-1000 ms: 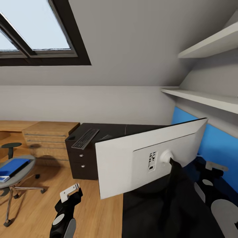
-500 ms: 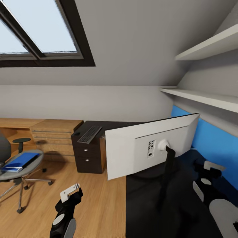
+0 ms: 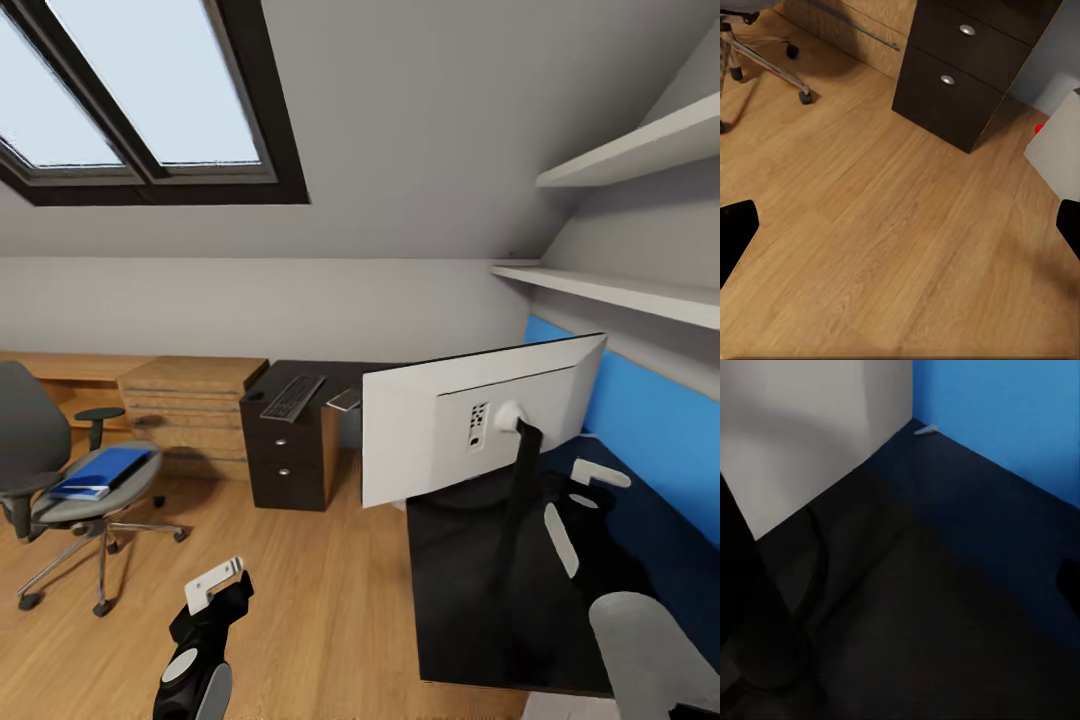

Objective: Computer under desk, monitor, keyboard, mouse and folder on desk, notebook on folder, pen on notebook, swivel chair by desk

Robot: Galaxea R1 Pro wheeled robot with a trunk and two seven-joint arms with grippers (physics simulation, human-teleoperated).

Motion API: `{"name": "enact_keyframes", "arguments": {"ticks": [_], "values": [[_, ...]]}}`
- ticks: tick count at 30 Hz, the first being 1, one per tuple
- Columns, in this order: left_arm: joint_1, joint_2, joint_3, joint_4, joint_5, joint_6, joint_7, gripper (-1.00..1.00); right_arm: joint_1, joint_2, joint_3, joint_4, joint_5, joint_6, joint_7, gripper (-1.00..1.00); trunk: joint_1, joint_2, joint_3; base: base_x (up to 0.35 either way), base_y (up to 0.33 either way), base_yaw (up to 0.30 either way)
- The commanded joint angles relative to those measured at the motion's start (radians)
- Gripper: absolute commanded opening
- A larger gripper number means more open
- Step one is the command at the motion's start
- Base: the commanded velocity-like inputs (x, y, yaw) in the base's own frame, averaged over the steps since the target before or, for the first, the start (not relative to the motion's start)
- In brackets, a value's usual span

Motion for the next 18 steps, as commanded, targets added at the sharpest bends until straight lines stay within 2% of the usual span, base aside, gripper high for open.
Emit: {"name": "enact_keyframes", "arguments": {"ticks": [1,2,3,6,7,11,12,13,14,15,18], "values": [[-0.001,0.000,-0.001,-0.001,0.006,0.004,0.005,1.00,0.022,0.008,0.002,-0.049,-0.010,0.025,-0.008,1.00,0.000,-0.001,-0.001,-0.224,0.265,0.000],[-0.001,0.000,-0.001,-0.001,0.006,0.004,0.005,1.00,0.045,0.013,0.002,-0.095,-0.011,0.042,-0.014,1.00,0.000,-0.001,-0.001,-0.222,0.267,0.000],[-0.001,-0.001,-0.001,-0.001,0.006,0.004,0.005,1.00,0.100,0.026,0.002,-0.203,-0.013,0.067,-0.041,1.00,0.000,-0.001,-0.001,-0.220,0.269,0.000],[-0.001,-0.001,-0.004,-0.001,0.006,0.005,0.004,1.00,0.133,0.056,0.002,-0.278,-0.013,0.086,-0.063,1.00,0.000,-0.001,-0.001,-0.218,0.271,0.000],[-0.001,-0.001,-0.007,-0.001,0.006,0.005,0.004,1.00,0.138,0.063,0.002,-0.288,-0.013,0.089,-0.065,1.00,0.000,-0.001,-0.001,-0.209,0.276,0.000],[-0.001,-0.001,-0.021,-0.001,0.007,0.007,0.004,1.00,0.157,0.123,0.008,-0.320,-0.014,0.092,-0.072,1.00,0.000,-0.001,-0.001,-0.184,0.291,0.000],[-0.001,-0.001,-0.024,0.000,0.007,0.009,0.004,1.00,0.158,0.146,0.010,-0.323,-0.013,0.091,-0.073,1.00,0.000,-0.001,-0.001,-0.165,0.300,0.000],[-0.001,-0.001,-0.045,0.013,0.006,0.011,0.005,1.00,0.161,0.189,0.014,-0.326,-0.008,0.090,-0.074,1.00,0.000,-0.001,-0.001,-0.122,0.310,0.000],[-0.001,0.000,-0.051,0.019,0.006,0.011,0.005,1.00,0.161,0.194,0.015,-0.326,-0.007,0.090,-0.074,1.00,0.000,-0.001,-0.001,-0.104,0.312,0.000],[-0.001,-0.002,-0.075,0.057,0.005,0.012,0.006,1.00,0.174,0.212,0.055,-0.325,-0.002,0.088,-0.074,1.00,0.000,-0.001,-0.001,-0.017,0.329,0.000],[-0.001,-0.002,-0.079,0.062,0.005,0.013,0.005,1.00,0.181,0.215,0.084,-0.325,-0.001,0.087,-0.074,1.00,0.000,-0.001,-0.001,-0.010,0.331,0.000]]}}
